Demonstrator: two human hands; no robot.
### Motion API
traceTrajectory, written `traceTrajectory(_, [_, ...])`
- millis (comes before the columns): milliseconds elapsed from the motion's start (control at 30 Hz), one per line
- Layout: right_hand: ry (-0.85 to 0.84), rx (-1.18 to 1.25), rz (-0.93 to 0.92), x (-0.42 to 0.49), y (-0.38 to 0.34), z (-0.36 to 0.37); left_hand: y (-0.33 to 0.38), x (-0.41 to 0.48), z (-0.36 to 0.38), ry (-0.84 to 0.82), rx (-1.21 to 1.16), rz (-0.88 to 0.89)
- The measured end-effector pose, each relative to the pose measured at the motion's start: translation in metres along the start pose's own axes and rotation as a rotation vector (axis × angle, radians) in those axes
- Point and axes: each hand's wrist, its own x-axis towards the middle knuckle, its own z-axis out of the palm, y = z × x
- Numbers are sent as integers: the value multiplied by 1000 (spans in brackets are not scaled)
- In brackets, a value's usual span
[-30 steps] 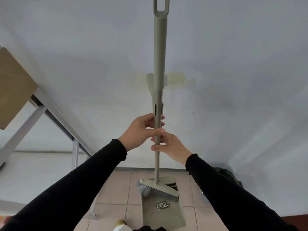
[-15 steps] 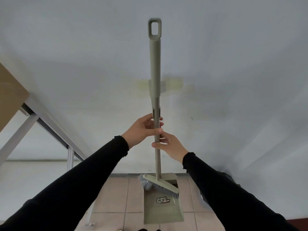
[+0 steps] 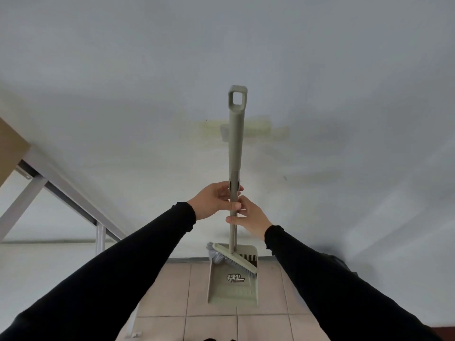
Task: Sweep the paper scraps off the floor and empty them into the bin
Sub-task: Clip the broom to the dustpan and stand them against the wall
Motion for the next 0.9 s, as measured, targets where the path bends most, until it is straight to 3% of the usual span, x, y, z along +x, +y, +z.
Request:
traceTrajectory(567, [-37,-5,8,12,6,5,-18,10,0,30,-56,9])
traceTrajectory(900, [37,-17,-8,11,11,8,-21,9,2,63,-59,56])
